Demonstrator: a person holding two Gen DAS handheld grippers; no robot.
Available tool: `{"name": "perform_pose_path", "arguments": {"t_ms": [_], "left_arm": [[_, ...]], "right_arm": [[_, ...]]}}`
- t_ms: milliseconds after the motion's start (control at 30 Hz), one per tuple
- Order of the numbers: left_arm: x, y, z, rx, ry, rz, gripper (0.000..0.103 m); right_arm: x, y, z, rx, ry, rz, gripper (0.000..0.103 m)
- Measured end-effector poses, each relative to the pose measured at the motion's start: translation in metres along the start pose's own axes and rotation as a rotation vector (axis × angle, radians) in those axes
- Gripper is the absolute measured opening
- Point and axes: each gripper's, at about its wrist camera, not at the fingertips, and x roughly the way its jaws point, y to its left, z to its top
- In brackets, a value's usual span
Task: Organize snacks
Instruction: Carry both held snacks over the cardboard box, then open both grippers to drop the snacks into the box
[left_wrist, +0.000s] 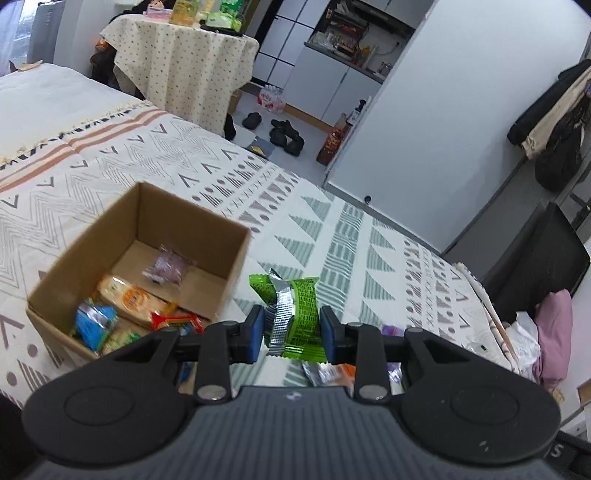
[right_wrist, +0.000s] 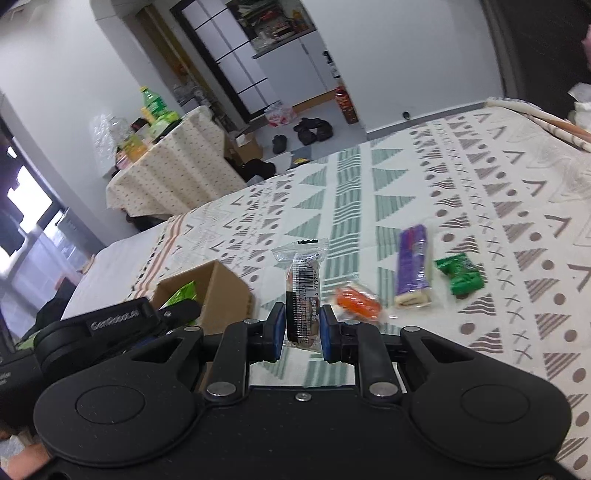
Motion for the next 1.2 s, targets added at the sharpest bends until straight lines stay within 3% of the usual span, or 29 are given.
{"name": "perform_pose_path", "arguments": {"t_ms": [367,767,1200], "left_arm": [[-0.002,0.047,0.030,-0.090,-0.027,0.023,0.031],[0.008,0.098,0.053,-0.205,-0.035,0.044,0.031],[0.043,0.128,0.069,-0.263,-0.021,0.047,0.032]], "right_arm": [[0.018,0.058,0.017,-0.081,0.009,0.060,0.020],[0.066,0.105,0.025,-0.131,0.055,0.114,0.020],[0.129,0.126,0.016,-0.086,0.138,0.141,0.020]]}}
